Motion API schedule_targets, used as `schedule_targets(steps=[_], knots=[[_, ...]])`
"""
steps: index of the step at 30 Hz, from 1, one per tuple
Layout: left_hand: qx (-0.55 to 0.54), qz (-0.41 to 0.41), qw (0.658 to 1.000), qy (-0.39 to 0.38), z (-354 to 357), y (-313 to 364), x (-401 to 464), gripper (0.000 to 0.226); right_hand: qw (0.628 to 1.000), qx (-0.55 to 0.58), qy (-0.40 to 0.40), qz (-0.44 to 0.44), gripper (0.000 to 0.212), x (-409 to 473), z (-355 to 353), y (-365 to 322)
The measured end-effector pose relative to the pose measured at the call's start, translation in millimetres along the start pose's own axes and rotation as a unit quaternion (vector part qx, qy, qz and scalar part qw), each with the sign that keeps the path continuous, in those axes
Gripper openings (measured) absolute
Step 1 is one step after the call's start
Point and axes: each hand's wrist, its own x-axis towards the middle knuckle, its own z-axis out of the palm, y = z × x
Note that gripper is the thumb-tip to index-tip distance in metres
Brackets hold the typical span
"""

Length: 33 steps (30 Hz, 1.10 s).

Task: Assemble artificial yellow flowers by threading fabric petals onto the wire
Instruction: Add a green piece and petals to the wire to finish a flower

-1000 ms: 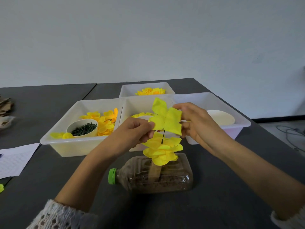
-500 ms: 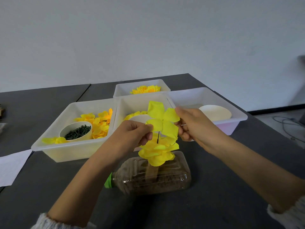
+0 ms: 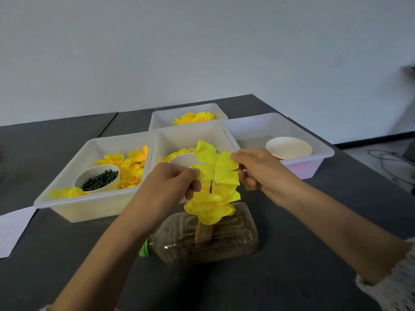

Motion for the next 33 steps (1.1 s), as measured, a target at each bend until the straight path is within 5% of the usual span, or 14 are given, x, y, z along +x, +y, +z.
schedule_targets(steps=[10, 19, 33], knots=[[0.018, 0.002, 1.000, 0.009, 2, -4, 1, 0.053, 0.999, -0.042, 0.002, 0.021, 0.033, 8, 5, 1], [0.180, 0.011, 0.983, 0.034, 3, -4, -16, 0.041, 0.994, -0.112, 0.013, 0.005, 0.037, 5, 8, 14], [0.282, -0.005, 0.957, 0.066, 16, -22, -31, 0.044, 0.968, -0.244, 0.021, -0.051, 0.030, 6, 13, 29]])
